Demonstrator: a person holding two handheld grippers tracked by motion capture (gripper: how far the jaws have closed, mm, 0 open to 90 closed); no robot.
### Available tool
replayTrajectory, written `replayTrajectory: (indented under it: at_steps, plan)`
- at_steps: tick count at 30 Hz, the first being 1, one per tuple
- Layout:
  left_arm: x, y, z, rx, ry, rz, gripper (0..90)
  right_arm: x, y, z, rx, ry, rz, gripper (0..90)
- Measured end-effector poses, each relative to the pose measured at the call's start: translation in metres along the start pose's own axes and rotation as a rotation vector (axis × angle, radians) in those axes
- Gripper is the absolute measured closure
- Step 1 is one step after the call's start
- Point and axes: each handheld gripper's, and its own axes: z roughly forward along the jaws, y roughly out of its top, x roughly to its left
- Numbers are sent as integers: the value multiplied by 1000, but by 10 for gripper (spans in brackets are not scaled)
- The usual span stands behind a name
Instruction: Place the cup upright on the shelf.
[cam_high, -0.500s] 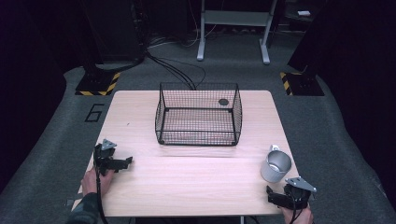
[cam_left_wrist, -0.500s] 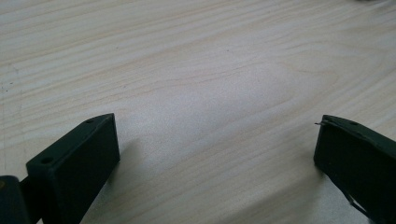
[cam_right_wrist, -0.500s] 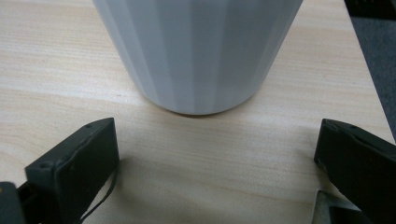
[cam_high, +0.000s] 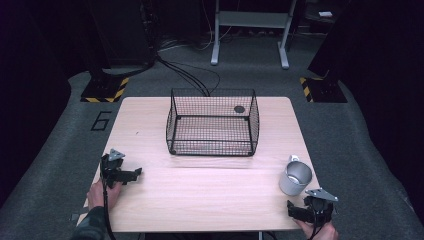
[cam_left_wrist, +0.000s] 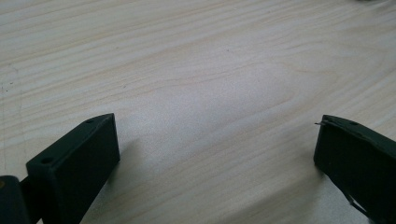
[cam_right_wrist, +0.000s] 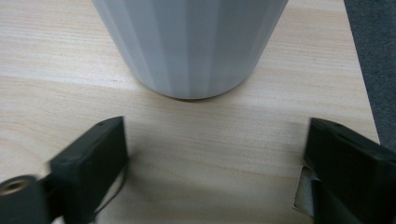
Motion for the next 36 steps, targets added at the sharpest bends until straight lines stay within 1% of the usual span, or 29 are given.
replayTrajectory:
  at_steps: [3,4,6,7,8,9,10,12,13,14,15,16,17,19,21,22,25,26,27,28,29,30,31,32,33,36]
  plan:
    - [0,0,0,1,-1,0,3,-2,1,-3,4,4,28,86]
    - [0,0,0,5,-3,2,3,-3,2,-5,10,3,45,76]
    - [0,0,0,1,-1,0,3,-4,3,-6,3,10,44,76]
    - [0,0,0,2,-1,1,3,-4,6,-9,7,1,48,90]
    - [0,0,0,1,-1,1,3,-3,8,-11,20,4,36,86]
    - [0,0,0,1,-1,1,3,-1,10,-11,14,4,31,82]
    - [-1,0,0,-1,-2,-11,3,1,12,-13,18,7,24,76]
    - [-1,0,0,-1,-2,-10,3,3,15,-16,9,17,-2,66]
    - [-1,0,0,-1,-2,-10,3,4,16,-17,-1,17,-5,42]
    - [-1,0,0,-1,-2,-10,3,5,18,-19,-1,28,-8,12]
    - [-1,0,0,-1,-2,-10,3,5,18,-19,-1,28,-8,12]
    - [-1,0,0,-1,-2,-10,3,5,21,-22,-8,39,-11,0]
    - [-1,0,0,-1,-2,-10,3,5,23,-24,-11,38,-17,0]
    - [-1,0,0,-1,-2,-10,3,5,25,-26,-17,40,-15,0]
    - [-1,0,0,0,-2,-10,3,6,33,-32,-40,53,-17,0]
    - [-1,0,0,-1,-2,-10,3,6,33,-32,-40,53,-17,0]
    - [-1,0,0,-1,-2,-10,3,8,45,-38,-63,72,-34,0]
    - [-1,0,0,-1,-2,-10,3,8,45,-38,-63,72,-34,0]
    - [-1,0,0,-1,-2,-10,3,9,51,-41,-66,69,-46,0]
    - [-1,0,0,-1,-2,-10,3,9,51,-41,-66,69,-46,0]
    - [-1,0,0,-1,-2,-9,3,8,57,-43,-69,65,-59,0]
    - [-1,0,0,-1,-2,-9,3,8,57,-43,-69,65,-59,0]
    - [-1,0,0,-2,-2,-9,3,8,62,-43,-65,65,-57,0]
    - [-1,0,0,-2,-2,-9,3,8,62,-43,-65,65,-57,0]
    - [-1,0,0,-1,-2,-10,3,8,69,-43,-62,64,-68,0]
    - [-1,0,0,-1,-1,-9,3,8,74,-41,-50,68,-69,0]
